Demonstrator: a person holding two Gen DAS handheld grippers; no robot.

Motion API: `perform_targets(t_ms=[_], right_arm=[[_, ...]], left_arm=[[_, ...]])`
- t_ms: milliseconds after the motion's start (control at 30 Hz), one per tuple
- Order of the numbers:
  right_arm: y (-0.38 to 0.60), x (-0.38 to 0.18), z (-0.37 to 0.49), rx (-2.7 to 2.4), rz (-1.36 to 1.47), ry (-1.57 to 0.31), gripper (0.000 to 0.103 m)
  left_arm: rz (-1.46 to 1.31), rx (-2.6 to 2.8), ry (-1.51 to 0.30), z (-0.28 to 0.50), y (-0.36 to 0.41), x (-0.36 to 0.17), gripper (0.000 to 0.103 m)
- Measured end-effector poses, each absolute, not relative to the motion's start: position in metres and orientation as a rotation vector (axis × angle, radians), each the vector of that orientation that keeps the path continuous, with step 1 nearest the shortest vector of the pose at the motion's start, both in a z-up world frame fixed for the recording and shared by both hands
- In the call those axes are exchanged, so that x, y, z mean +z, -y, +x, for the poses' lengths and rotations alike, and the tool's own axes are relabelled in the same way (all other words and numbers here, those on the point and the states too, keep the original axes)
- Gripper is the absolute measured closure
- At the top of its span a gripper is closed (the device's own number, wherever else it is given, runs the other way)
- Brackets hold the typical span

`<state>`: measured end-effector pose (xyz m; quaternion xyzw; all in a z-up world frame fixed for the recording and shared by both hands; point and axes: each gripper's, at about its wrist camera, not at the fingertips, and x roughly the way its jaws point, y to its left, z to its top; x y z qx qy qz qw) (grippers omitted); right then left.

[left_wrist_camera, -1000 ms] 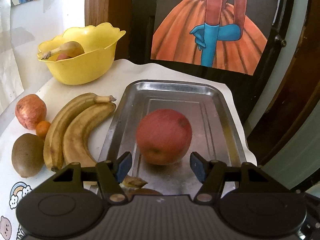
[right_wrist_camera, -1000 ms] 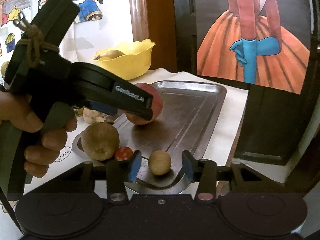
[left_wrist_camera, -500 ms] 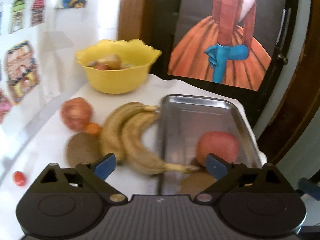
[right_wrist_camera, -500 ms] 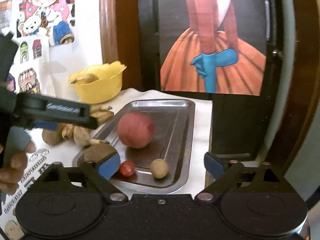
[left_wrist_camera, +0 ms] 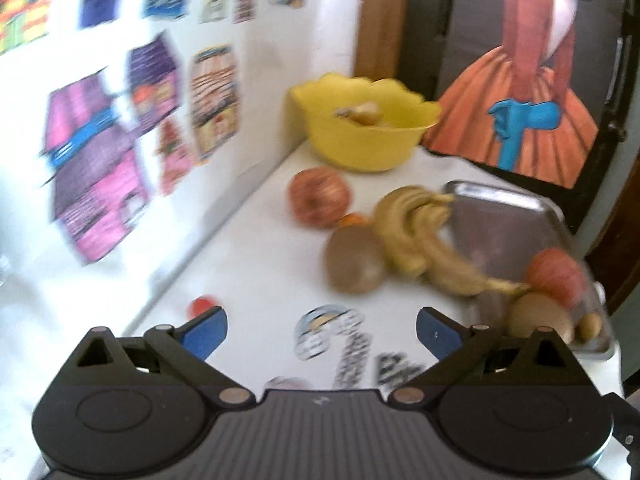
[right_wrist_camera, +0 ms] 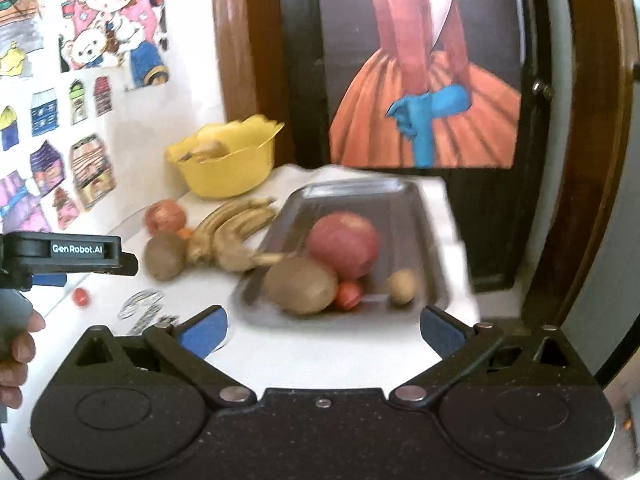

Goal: Organize fruits
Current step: 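Withdraw the left tool toward the second cherry tomato while the right tool moves toward the kiwi by the bananas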

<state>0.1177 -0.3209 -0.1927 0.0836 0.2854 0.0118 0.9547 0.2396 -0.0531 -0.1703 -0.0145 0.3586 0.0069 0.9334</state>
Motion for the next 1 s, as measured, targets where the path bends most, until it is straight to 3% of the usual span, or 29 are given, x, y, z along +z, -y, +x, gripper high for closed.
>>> perform_targets(t_ms=[400,1000], right_arm=[[0.273,-0.204,0.113,0.087,0.192,-0.719,0.001],[0.246,-0.21,0.149,0.145,0.175,-0.754,0.001]], left_arm=[[-0.043,0.113,-0.803,0.209,-0.006,-0.187,0.0],[-0.038,0.122,-0.829,0.213,-0.016,-0.195,0.0]])
